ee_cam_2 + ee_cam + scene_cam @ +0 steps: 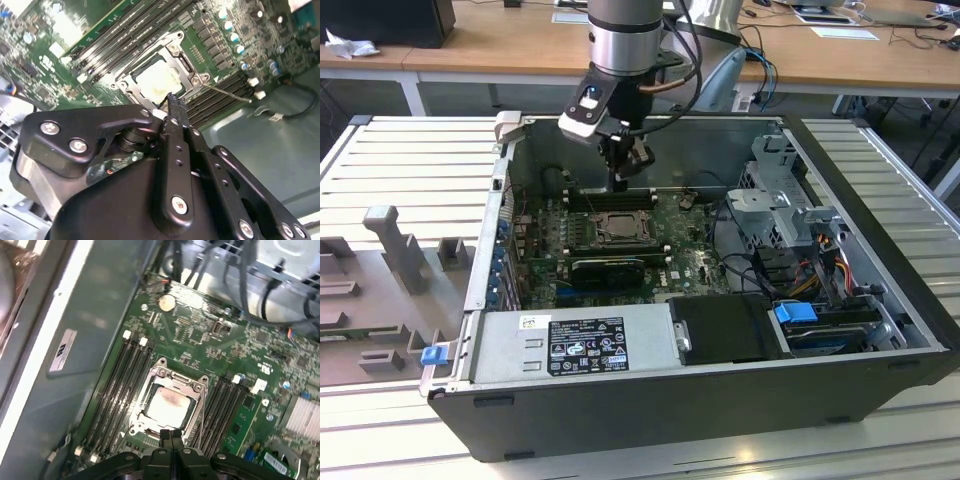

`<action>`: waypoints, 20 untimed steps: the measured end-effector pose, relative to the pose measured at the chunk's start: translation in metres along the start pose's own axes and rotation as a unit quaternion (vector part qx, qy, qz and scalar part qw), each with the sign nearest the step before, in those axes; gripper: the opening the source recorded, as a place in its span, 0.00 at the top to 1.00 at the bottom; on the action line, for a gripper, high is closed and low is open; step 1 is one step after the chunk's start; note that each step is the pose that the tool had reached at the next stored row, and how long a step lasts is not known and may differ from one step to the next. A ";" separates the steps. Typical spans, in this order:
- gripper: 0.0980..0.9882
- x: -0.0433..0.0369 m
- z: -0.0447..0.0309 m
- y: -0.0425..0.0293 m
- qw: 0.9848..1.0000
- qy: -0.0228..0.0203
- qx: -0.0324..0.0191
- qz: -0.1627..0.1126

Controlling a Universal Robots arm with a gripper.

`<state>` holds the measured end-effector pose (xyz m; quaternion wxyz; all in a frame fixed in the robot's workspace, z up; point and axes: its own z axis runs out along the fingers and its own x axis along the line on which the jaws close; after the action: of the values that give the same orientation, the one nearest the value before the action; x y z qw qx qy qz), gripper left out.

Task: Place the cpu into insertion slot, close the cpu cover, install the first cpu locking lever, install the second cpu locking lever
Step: 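Install the first cpu locking lever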

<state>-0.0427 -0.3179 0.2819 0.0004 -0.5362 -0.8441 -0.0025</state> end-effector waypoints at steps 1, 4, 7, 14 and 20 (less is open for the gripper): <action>0.99 0.0000 0.0000 0.0000 1.000 0.000 0.000 -0.015; 0.99 0.0000 0.0000 0.0000 0.999 -0.001 0.001 -0.051; 0.99 0.0000 0.0000 0.0000 0.997 -0.002 0.001 -0.081; 0.99 0.0000 0.0000 0.0000 0.986 -0.004 0.003 -0.165; 0.99 0.0000 0.0000 0.0000 0.973 -0.005 0.003 -0.229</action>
<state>-0.0427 -0.3180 0.2819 -0.0025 -0.3286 -0.9445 0.0031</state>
